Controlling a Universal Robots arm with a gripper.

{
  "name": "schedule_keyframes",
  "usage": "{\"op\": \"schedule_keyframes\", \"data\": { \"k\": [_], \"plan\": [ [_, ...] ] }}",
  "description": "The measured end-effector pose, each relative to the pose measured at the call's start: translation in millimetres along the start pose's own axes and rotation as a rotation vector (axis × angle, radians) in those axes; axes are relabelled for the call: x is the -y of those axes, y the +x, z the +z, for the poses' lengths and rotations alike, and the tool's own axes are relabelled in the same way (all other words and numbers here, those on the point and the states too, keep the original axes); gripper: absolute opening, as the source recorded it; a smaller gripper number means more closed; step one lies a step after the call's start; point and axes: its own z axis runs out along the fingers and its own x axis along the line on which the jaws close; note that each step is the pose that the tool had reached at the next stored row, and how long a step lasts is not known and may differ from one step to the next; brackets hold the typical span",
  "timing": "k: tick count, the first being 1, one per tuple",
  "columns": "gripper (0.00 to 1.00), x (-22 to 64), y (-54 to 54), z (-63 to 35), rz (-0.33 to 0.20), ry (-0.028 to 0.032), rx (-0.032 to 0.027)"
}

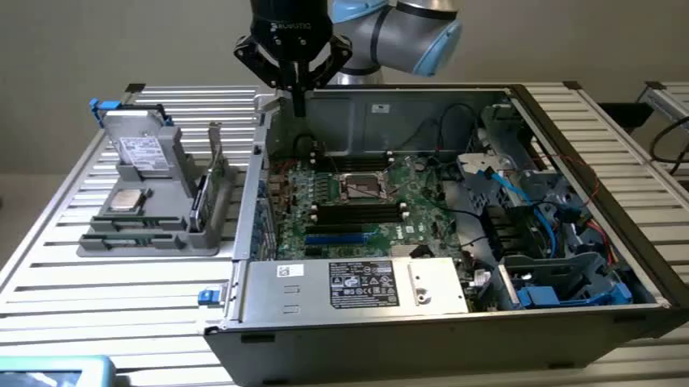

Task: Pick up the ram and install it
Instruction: 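Reach for the ram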

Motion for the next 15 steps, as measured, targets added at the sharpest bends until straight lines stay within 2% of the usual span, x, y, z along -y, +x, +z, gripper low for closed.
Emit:
{"op": "schedule_keyframes", "data": {
  "k": [11, 15],
  "plan": [
    [0.11, 0.0, 0.0, 0.0, 0.000, 0.0000, 0.0000],
    [0.11, 3.9, -0.3, 0.5, 0.000, 0.0001, -0.0001]
  ]
}}
